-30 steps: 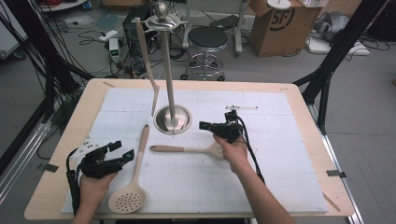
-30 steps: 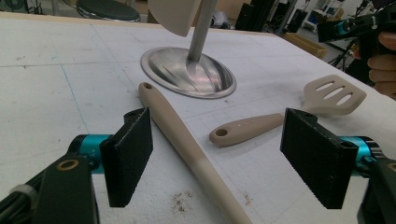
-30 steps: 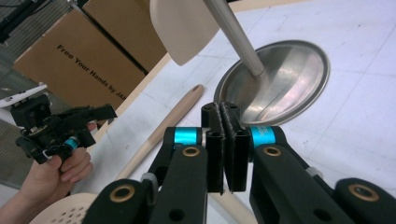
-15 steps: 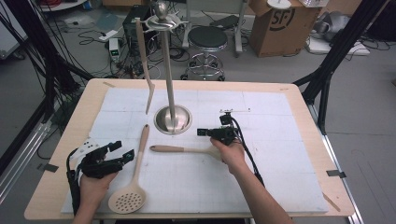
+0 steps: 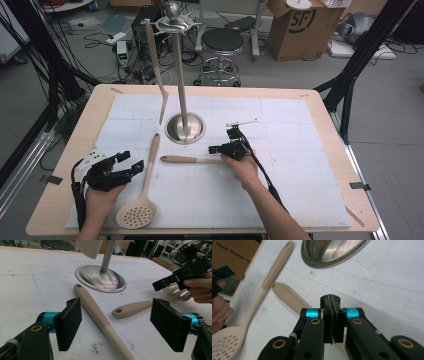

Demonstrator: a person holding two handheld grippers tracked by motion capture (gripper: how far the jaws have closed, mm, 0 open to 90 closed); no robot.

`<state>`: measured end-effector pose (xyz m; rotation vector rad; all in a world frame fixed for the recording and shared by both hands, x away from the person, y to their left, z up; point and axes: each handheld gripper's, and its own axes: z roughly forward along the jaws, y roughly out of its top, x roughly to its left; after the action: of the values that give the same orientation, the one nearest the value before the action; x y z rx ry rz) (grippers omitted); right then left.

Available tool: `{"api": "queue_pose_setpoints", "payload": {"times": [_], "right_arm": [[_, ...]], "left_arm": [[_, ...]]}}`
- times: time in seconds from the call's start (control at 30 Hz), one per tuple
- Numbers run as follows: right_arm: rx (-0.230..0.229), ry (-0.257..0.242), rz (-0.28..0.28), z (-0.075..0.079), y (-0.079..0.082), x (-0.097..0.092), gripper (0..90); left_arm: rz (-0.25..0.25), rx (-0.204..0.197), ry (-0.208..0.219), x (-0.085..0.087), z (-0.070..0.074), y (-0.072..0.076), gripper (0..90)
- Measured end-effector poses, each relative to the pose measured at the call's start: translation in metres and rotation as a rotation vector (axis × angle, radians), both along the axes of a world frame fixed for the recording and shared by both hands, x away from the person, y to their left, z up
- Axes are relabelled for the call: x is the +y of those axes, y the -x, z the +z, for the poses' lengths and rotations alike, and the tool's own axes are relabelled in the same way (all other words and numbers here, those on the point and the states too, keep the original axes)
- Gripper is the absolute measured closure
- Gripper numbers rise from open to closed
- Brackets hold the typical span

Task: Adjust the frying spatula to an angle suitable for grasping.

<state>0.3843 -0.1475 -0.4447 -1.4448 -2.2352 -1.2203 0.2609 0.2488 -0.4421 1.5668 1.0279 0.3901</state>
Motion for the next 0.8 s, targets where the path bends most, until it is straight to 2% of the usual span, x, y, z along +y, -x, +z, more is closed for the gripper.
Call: {"api": "queue_pose_setpoints", "payload": {"times": [0.2,0.4,0.7,0.8], "right_arm": [[0.033,0.053,0.01,-0.0047,0.0005,0.0032,89.4],[0.041,0.075,0.026,-0.0072,0.0014,0.0057,89.4],[0.05,0.107,0.015,-0.0076,0.0031,0.0032,89.4],[0.055,0.1,-0.004,-0.0093,0.0048,-0.0008,89.4]], "left_arm": [[0.002,0.001,0.002,0.0,-0.0002,-0.0001,25.9],[-0.001,-0.001,-0.003,-0.0001,0.0002,0.0,25.9],[0.0,0.001,0.0,0.0,0.0,0.0001,25.9],[0.0,-0.003,0.001,-0.0001,0.0002,0.0003,25.9]]}}
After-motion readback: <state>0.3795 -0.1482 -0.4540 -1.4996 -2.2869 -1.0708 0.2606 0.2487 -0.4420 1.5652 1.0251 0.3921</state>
